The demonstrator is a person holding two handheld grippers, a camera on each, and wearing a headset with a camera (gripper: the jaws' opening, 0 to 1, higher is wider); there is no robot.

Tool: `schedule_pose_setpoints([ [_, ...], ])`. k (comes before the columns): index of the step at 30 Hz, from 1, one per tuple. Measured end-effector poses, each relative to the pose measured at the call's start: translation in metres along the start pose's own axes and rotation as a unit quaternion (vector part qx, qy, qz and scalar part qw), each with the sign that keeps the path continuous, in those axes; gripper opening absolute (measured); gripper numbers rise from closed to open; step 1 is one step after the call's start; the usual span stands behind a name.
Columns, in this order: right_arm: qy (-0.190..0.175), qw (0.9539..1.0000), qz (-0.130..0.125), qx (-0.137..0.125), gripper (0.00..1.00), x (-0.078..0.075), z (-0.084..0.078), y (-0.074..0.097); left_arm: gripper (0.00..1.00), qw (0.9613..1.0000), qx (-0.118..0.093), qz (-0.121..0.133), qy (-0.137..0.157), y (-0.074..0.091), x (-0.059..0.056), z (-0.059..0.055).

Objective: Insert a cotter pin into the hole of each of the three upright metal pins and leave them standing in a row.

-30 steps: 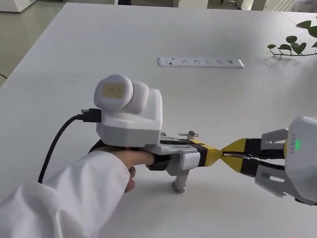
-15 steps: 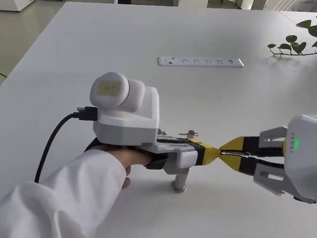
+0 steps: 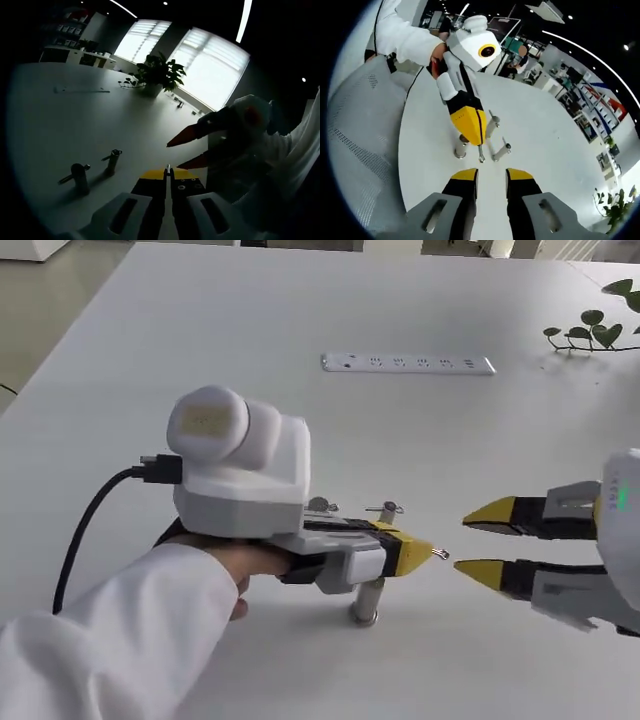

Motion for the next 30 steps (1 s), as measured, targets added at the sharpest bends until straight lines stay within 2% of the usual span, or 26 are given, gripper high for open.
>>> schedule_pose_setpoints([
  [2, -0.029, 0.9991, 0.018, -0.023, 0.15, 0.001, 0.000, 0.002, 0.00, 1.0000, -0.001, 0.002, -0.005, 0.003, 0.002, 0.000],
  [3, -0.033, 0.9988, 0.015, -0.032, 0.15, -0.001, 0.001, 0.004, 0.00, 1.0000, -0.001, 0.003, -0.009, 0.004, 0.003, 0.000],
  [6, -0.078, 0.9937, 0.044, -0.068, 0.16, 0.001, 0.002, 0.005, 0.00, 0.9998, 0.000, 0.000, -0.021, 0.007, 0.004, -0.001],
  [9, -0.099, 0.9904, 0.057, -0.079, 0.20, 0.001, 0.000, 0.005, 0.00, 0.9994, -0.003, -0.005, -0.033, 0.010, 0.005, -0.001],
  [11, -0.105, 0.9887, 0.065, -0.086, 0.25, 0.002, 0.000, 0.004, 0.00, 0.9992, 0.000, -0.021, -0.035, 0.012, 0.001, -0.002],
  [12, -0.108, 0.9876, 0.071, -0.088, 0.25, 0.003, 0.000, 0.004, 0.00, 0.9987, -0.004, -0.022, -0.045, 0.013, 0.001, -0.001],
  [15, -0.121, 0.9824, 0.099, -0.102, 0.26, 0.010, 0.003, 0.001, 0.00, 0.9969, -0.017, -0.037, -0.067, 0.016, -0.004, 0.001],
  [19, -0.129, 0.9758, 0.131, -0.118, 0.24, 0.018, 0.008, -0.002, 0.00, 0.9955, -0.016, -0.046, -0.081, 0.017, -0.008, 0.001],
  [21, -0.120, 0.9767, 0.138, -0.113, 0.23, 0.021, 0.009, -0.004, 0.00, 0.9935, -0.020, -0.060, -0.095, 0.019, -0.011, 0.001],
  [23, -0.117, 0.9757, 0.147, -0.112, 0.23, 0.024, 0.010, -0.006, 0.00, 0.9894, -0.036, -0.056, -0.129, 0.020, -0.012, 0.005],
  [24, -0.116, 0.9753, 0.150, -0.114, 0.22, 0.025, 0.012, -0.007, 0.00, 0.9884, -0.040, -0.062, -0.133, 0.022, -0.016, 0.006],
  [25, -0.114, 0.9743, 0.156, -0.115, 0.21, 0.027, 0.014, -0.008, 0.00, 0.9884, -0.041, -0.063, -0.132, 0.022, -0.017, 0.007],
  [27, -0.112, 0.9728, 0.164, -0.119, 0.19, 0.030, 0.017, -0.009, 0.00, 0.9846, -0.037, -0.059, -0.160, 0.023, -0.017, 0.006],
  [28, -0.110, 0.9720, 0.171, -0.118, 0.18, 0.032, 0.018, -0.010, 0.00, 0.9809, -0.032, -0.061, -0.182, 0.024, -0.018, 0.004],
  [30, -0.102, 0.9715, 0.178, -0.118, 0.13, 0.035, 0.020, -0.012, 0.00, 0.9790, -0.037, -0.068, -0.189, 0.025, -0.022, 0.005],
])
Point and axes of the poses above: the centre of the closed fingertips' face, and the gripper's own axes: y roughly backward along the fingers, x roughly to its left, z roughly out of its top, the point moved 3 cm from there along y, roughly backward along the fingers, and after that the axes turned 15 degrees about z, right-handed, at the moved point
